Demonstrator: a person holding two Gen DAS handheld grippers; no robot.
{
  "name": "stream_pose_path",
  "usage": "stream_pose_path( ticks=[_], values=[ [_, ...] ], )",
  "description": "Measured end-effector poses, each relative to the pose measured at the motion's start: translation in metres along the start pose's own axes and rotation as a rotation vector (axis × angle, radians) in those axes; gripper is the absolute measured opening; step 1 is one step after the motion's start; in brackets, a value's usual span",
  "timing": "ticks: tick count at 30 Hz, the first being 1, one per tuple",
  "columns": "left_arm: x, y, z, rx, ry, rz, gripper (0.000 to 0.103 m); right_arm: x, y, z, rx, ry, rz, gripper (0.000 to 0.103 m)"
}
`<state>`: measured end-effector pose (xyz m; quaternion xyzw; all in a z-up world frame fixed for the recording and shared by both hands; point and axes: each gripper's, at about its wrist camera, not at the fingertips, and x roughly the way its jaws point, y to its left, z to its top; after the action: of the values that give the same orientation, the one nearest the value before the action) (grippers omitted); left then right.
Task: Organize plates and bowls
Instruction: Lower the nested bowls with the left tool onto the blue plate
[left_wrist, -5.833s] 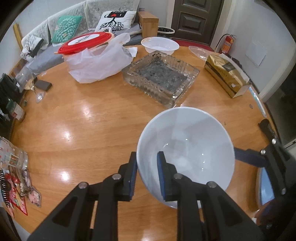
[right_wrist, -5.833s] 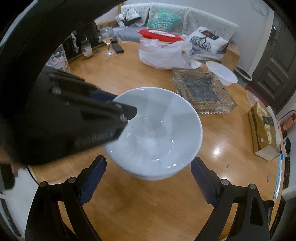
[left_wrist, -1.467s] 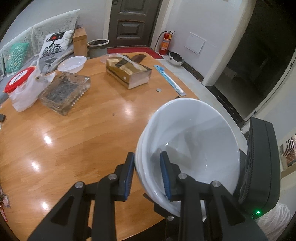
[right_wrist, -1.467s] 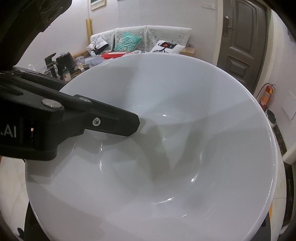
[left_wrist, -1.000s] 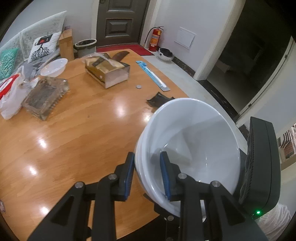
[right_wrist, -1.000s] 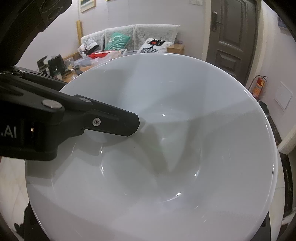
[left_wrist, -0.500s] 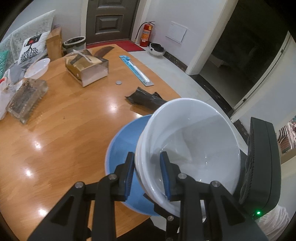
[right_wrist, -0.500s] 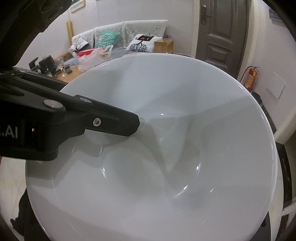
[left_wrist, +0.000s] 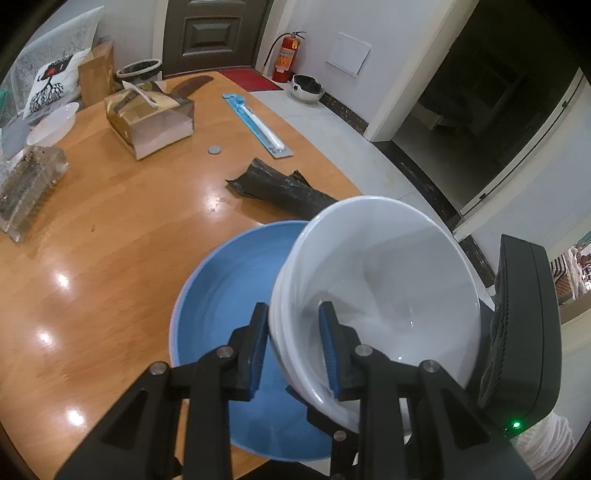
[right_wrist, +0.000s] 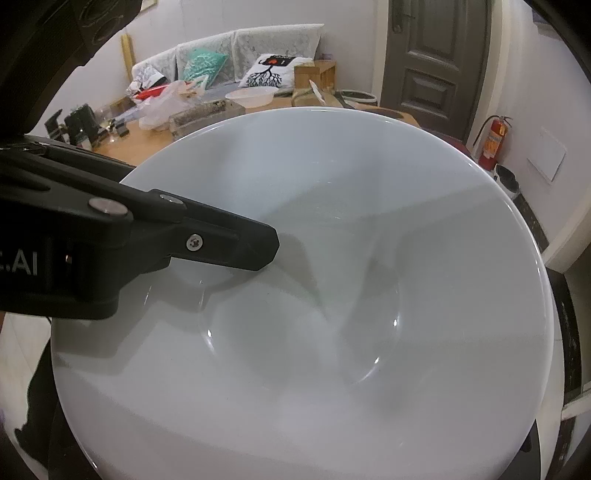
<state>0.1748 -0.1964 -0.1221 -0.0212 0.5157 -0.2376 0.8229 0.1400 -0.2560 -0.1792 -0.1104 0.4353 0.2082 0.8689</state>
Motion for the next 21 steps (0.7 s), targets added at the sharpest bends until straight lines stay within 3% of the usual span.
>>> stream_pose_path(
  ticks=[21],
  values=[
    [0.010, 0.012, 0.002, -0.029, 0.033, -0.002, 0.023, 0.017, -0.001, 0.008, -0.033, 0.045, 0.014, 0.102]
  ],
)
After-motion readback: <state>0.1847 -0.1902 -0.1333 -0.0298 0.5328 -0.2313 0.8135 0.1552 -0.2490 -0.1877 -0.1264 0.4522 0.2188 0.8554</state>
